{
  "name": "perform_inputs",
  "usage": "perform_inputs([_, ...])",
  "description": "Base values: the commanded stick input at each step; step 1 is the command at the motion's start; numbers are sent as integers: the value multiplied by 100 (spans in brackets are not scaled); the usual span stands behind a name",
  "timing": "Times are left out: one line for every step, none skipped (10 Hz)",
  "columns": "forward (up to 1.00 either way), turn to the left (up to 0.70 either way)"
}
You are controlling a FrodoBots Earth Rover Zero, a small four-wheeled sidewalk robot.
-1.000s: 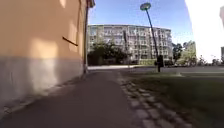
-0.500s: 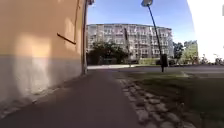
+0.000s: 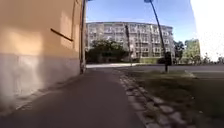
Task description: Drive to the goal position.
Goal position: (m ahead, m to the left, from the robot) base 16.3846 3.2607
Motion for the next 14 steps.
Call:
perform_inputs([70, 0])
perform_inputs([70, 0])
perform_inputs([70, 0])
perform_inputs([70, 0])
perform_inputs([70, 0])
perform_inputs([70, 0])
perform_inputs([70, 0])
perform_inputs([70, 0])
perform_inputs([70, 0])
perform_inputs([70, 0])
perform_inputs([70, 0])
perform_inputs([70, 0])
perform_inputs([70, 0])
perform_inputs([70, 0])
